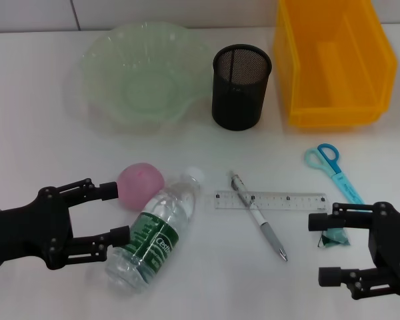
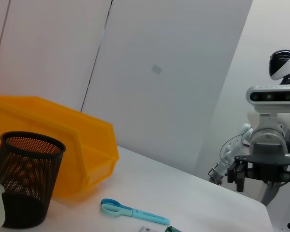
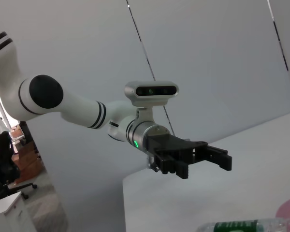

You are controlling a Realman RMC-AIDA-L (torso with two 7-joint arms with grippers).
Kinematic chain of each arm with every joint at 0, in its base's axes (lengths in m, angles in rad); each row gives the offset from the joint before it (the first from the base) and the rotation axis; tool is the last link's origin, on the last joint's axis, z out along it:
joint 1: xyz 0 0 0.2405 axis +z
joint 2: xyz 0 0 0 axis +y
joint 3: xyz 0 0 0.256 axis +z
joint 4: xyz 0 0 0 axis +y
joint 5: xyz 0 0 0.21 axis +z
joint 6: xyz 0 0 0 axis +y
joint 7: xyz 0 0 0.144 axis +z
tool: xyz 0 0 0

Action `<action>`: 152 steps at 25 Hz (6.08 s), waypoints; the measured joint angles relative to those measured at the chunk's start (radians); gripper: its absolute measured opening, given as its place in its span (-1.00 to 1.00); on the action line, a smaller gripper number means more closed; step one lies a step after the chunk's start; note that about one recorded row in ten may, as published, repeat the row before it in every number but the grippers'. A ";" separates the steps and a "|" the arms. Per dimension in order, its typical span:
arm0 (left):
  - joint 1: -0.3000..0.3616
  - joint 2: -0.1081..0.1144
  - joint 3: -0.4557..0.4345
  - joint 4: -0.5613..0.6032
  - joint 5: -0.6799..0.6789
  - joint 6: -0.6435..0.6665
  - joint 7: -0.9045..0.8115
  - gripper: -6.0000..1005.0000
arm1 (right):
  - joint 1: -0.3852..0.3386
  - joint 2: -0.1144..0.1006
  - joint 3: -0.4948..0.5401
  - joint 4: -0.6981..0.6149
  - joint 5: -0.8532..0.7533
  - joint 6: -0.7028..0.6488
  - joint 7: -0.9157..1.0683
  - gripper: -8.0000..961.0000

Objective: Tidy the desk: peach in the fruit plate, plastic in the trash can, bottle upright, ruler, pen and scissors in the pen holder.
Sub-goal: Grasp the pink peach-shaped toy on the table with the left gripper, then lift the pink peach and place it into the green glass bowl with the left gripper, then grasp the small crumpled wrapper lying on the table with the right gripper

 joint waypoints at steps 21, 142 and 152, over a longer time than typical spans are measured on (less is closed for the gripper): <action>-0.067 -0.004 0.009 0.258 0.024 -0.023 -0.415 0.67 | -0.006 -0.001 0.017 0.029 0.024 0.031 -0.006 0.63; -0.178 -0.026 0.386 0.144 -0.101 -0.161 -0.390 0.69 | 0.150 0.009 -0.885 -0.812 -0.462 0.243 1.045 0.59; -0.192 -0.025 0.387 0.106 -0.101 -0.181 -0.370 0.69 | 0.145 0.011 -1.015 -0.723 -0.459 0.373 1.095 0.58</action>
